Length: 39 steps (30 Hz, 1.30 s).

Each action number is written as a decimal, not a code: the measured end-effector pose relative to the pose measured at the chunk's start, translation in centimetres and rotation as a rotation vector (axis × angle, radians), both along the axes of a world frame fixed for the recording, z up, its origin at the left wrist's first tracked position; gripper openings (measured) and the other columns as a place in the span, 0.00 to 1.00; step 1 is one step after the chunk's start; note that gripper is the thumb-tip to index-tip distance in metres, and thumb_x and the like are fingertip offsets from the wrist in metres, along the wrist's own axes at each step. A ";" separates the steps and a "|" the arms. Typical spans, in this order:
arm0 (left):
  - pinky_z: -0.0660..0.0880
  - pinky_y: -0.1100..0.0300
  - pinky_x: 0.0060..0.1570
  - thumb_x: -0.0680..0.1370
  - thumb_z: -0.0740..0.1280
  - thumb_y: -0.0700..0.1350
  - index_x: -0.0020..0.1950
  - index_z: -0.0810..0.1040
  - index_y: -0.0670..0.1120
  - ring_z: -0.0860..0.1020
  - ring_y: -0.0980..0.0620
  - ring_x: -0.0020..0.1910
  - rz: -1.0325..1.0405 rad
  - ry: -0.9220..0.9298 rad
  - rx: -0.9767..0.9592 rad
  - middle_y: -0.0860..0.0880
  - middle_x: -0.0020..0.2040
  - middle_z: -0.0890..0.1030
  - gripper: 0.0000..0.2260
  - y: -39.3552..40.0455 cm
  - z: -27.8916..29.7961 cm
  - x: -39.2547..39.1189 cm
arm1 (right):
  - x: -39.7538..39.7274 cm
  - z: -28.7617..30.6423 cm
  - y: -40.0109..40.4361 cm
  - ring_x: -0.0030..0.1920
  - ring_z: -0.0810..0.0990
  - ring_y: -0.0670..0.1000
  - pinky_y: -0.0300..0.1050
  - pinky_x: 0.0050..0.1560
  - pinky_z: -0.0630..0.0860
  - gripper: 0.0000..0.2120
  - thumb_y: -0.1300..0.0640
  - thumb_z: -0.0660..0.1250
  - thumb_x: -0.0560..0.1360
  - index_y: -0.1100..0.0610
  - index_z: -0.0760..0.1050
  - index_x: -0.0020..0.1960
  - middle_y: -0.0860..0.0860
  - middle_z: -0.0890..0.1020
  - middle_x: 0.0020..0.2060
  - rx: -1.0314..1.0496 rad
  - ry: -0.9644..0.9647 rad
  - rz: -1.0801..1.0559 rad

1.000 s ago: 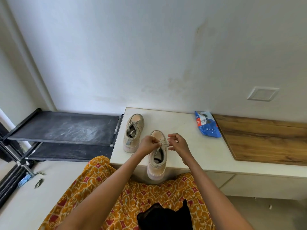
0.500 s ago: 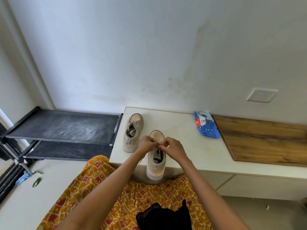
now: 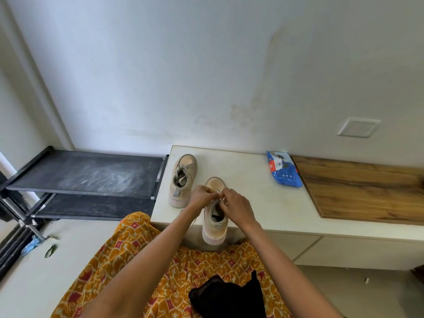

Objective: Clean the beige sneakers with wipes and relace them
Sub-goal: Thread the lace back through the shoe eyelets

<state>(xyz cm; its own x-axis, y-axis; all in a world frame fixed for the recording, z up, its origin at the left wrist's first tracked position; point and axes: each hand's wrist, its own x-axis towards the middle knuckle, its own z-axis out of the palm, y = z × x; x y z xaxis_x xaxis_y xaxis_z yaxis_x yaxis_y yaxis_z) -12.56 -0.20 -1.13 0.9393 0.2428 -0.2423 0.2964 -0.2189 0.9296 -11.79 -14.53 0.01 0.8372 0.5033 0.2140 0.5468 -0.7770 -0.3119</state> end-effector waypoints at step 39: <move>0.77 0.51 0.53 0.76 0.67 0.46 0.55 0.82 0.46 0.79 0.51 0.50 -0.249 -0.154 0.404 0.47 0.53 0.82 0.09 0.7 -0.6 0.4 | 2.1 2.5 -1.1 0.40 0.76 0.45 0.36 0.41 0.76 0.12 0.55 0.67 0.75 0.52 0.72 0.57 0.44 0.73 0.52 0.290 0.177 0.076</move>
<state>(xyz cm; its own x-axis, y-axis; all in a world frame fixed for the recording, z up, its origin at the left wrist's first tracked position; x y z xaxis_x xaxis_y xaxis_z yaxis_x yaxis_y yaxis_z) -12.15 0.50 -1.77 0.9982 0.0525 -0.0292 0.0554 -0.6171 0.7850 -9.73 -15.64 2.55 0.8364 0.5054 0.2123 0.5177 -0.6009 -0.6090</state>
